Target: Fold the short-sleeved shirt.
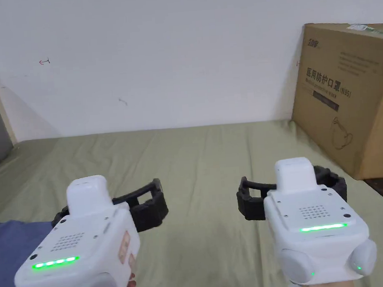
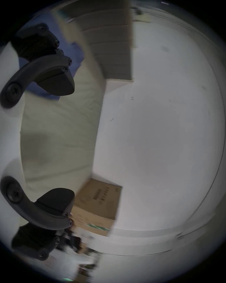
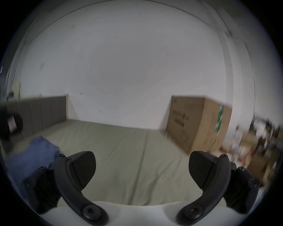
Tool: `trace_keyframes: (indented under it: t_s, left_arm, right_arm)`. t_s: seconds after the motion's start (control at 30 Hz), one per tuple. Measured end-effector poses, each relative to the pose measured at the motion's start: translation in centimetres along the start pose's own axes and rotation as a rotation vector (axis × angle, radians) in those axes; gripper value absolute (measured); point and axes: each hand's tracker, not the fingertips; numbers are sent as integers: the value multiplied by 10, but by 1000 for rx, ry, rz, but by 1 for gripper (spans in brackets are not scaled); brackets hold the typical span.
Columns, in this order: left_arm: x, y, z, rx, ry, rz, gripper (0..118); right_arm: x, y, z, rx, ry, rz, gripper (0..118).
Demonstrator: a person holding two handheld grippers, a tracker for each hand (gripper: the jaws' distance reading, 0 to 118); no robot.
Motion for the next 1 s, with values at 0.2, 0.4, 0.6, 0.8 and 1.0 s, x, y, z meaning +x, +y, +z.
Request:
trace_keyframes:
  t_s: [0.2,0.4,0.6,0.8,1.0]
  left_arm:
    - [-51,-42,-4,100,-62,729,118]
    - [-78,-93,-6,14,53,1028,118]
    - [-62,-59,-11,13,81,750,118]
    - [6,3,-7,65,40,-72,118]
    - [40,-20,-3,64,150,-580,118]
  right_arm:
    - [-72,9,2,155,-95,792,118]
    - [-119,-51,3,205,-6,1272,117]
    - [-102,-26,-4,19,55,838,117]
    - [-24,17,-13,-95,57,-53,117]
    - [8,-24,-5,-115,-74,-224,117]
